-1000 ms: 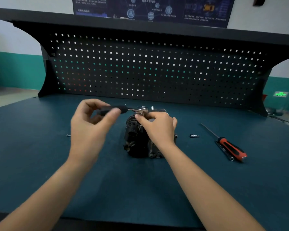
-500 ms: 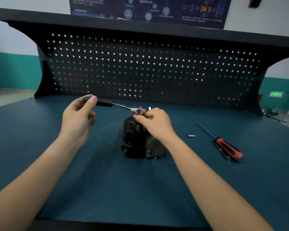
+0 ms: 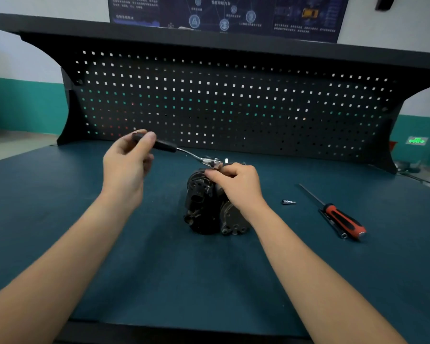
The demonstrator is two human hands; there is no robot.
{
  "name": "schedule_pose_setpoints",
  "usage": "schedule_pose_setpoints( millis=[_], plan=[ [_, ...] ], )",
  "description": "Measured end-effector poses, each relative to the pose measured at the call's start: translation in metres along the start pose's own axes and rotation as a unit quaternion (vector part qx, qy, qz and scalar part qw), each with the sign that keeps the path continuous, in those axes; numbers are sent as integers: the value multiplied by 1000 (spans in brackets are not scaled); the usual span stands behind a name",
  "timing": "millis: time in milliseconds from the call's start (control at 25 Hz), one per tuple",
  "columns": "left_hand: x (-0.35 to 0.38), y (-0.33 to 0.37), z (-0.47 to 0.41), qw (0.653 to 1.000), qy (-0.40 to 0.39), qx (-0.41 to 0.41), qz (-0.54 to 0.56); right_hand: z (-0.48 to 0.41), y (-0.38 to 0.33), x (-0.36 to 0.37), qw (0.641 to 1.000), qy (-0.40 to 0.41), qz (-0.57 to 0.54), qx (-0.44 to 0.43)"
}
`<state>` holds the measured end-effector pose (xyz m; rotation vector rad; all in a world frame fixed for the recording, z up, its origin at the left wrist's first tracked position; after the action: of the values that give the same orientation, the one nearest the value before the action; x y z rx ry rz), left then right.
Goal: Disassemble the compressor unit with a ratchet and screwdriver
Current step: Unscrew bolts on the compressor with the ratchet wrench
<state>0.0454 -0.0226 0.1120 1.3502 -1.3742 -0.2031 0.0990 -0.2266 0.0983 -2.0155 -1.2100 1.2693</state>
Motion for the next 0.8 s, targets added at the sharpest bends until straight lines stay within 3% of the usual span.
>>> schedule_pose_setpoints(
  millis=[80, 120, 200, 320, 400, 480, 600, 720, 800],
  plan=[
    [0, -25, -17, 989, 29, -124, 68, 3, -1, 0, 1000, -8, -5, -8],
    [-1, -30, -20, 987, 30, -139, 80, 2, -2, 0, 999, -11, 26, -18],
    [-1, -23, -16, 995, -2, -79, 63, 1, -5, -4, 993, 0, 113, -29],
    [5, 14, 12, 993, -71, 95, -27, 4, -8, -7, 981, 47, 190, -15],
    [13, 31, 35, 974, -104, 185, -76, 7, -7, -5, 983, 57, 173, 12],
    [18, 32, 45, 970, -125, 191, -77, 7, -2, -2, 991, 44, 121, 43],
    [10, 11, 12, 996, -76, 52, 11, 7, -1, -1, 997, 19, 61, 51],
    [8, -30, -17, 980, -39, -164, 101, 1, -7, 0, 994, -30, 99, 29],
    [7, -42, -21, 974, -61, -188, 112, -3, -8, 1, 989, -66, 133, 7]
  ],
)
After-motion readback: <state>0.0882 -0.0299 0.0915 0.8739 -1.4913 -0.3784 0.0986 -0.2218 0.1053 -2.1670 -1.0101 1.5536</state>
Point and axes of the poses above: each hand's wrist, its own z-axis away from the middle knuckle, its own x-axis out of the palm, y = z × x, the point moved 7 cm from there along -z, towards the middle knuckle, and after that the axes turned 7 degrees about z, right-handed, at the moved point
